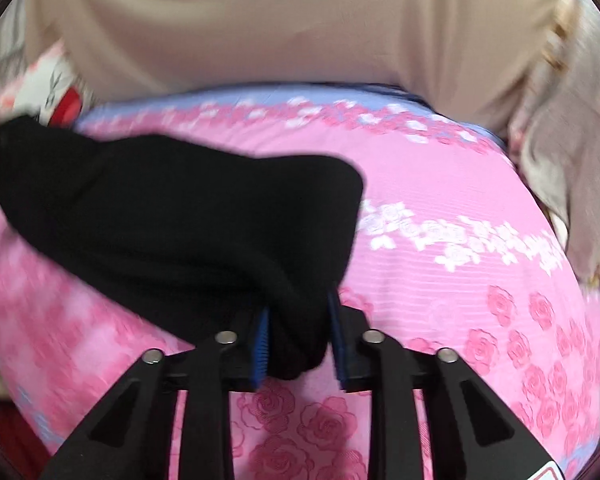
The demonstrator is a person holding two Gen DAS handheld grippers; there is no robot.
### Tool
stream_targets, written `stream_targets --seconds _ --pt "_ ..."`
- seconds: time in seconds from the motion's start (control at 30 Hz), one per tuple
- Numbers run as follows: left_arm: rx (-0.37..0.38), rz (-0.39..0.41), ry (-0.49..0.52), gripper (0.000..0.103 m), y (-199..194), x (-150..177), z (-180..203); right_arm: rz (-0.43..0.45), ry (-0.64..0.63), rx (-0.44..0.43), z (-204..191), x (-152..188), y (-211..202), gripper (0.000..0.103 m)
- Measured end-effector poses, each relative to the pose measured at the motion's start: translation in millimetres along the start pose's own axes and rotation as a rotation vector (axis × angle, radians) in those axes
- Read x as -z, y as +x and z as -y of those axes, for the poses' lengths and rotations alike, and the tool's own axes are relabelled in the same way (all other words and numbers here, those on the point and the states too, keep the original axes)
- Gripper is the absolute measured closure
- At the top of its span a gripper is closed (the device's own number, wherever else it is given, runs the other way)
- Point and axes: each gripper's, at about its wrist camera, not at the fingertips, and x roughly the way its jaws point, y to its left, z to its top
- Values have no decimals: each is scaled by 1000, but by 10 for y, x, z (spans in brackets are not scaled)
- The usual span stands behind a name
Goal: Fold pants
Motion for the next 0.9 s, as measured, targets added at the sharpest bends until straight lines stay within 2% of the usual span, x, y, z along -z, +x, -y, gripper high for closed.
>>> stream_targets --seconds 0.07,0.17,0.2,0.27,0.33,0.37,0.4,0.43,0.5,0.53,0.57,0.6,0.7,0.77,0.8,0.83,0.87,0.9 --pt "-3 6 3 78 -24 7 -9 8 99 23 185 22 -103 87" --pt "-18 -8 -3 77 40 31 -41 -69 181 32 434 237 152 86" --pt "-24 -19 -8 77 81 34 -54 -42 209 5 472 265 124 83" --pt "-25 -29 -13 77 108 39 -67 -61 232 -4 486 217 4 74" --pt "-21 -24 -9 77 102 45 -74 -17 214 10 434 145 -229 72" --pt "-19 -22 -7 77 102 44 -78 12 200 -9 378 78 -346 70" --pt "-19 -22 -7 77 106 46 -75 47 182 -46 287 13 -456 70" --pt "-16 -23 -7 77 115 45 -74 87 149 -123 131 -98 -533 70" --pt "-6 -22 -5 77 125 46 -59 106 103 -263 -173 -258 -492 70" --pt "1 -20 -3 77 129 51 -47 81 74 -371 -408 -351 -332 70" --pt "5 -21 -4 77 130 54 -44 40 51 -444 -607 -414 -139 70" --pt "10 -22 -6 76 130 55 -48 7 30 -472 -748 -442 22 69" --pt "24 -27 -9 76 125 55 -86 -127 -5 -454 -1174 -562 633 66" --pt "33 -28 -4 76 118 53 -121 -183 63 -492 -1329 -665 874 41" --pt "39 -28 -3 76 118 55 -139 -181 74 -490 -1377 -683 913 36" --pt "47 -29 -1 76 122 56 -163 -174 64 -460 -1506 -686 963 34" --pt "53 -30 -2 76 128 60 -179 -168 33 -415 -1629 -660 976 41" --pt "59 -32 -2 76 143 59 -202 -149 -4 -349 -1719 -641 1020 53"
